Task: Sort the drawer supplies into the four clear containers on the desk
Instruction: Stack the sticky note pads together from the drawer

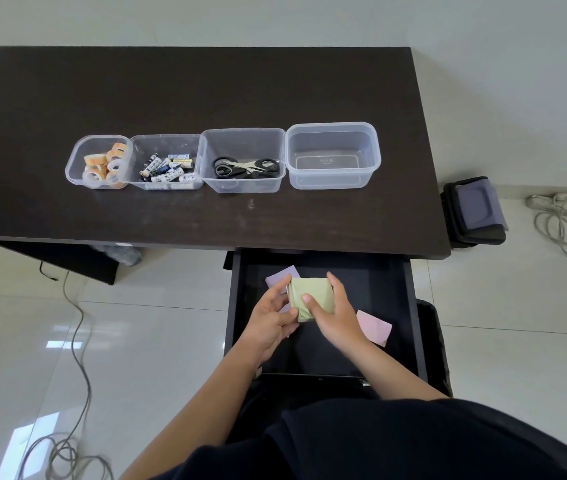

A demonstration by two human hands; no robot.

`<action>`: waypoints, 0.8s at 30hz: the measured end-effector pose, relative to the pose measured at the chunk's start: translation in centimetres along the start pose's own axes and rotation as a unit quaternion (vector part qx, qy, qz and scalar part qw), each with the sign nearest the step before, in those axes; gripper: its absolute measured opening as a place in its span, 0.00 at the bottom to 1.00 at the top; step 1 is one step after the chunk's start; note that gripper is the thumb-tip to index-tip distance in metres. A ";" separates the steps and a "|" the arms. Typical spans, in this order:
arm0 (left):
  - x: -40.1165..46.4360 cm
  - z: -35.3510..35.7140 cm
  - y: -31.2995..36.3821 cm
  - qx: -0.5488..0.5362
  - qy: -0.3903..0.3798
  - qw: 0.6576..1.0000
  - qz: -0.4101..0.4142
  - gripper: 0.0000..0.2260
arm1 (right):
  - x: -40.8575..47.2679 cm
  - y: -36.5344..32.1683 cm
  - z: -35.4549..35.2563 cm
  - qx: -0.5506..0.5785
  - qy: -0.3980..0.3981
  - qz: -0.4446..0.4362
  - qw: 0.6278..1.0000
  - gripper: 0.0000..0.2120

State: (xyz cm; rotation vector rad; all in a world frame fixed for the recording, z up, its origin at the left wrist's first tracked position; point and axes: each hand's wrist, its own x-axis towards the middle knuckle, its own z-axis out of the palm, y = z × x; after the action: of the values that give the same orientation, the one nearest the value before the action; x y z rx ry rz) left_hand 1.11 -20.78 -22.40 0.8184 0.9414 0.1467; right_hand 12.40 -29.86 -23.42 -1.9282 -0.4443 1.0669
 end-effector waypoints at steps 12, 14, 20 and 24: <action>-0.4 0.6 0.0 0.125 -0.032 0.992 0.009 0.25 | 0.5 0.7 0.7 -0.027 0.039 0.023 0.999 0.34; -0.6 0.8 0.2 0.147 -0.030 0.989 0.014 0.24 | 0.5 0.7 0.6 -0.034 0.032 0.027 0.999 0.33; -0.3 0.8 0.4 0.207 -0.006 0.977 0.042 0.28 | 0.7 1.1 -0.2 -0.028 0.021 -0.008 0.999 0.27; 0.0 0.9 0.6 0.206 0.001 0.977 0.046 0.30 | 0.7 1.0 -0.5 -0.021 0.015 -0.019 0.999 0.26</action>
State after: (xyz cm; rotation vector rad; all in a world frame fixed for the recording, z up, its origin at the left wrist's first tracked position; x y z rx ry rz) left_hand 1.91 -20.85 -21.73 1.2465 0.9500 0.0318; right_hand 13.08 -30.25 -24.49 -1.9626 -0.4885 1.0113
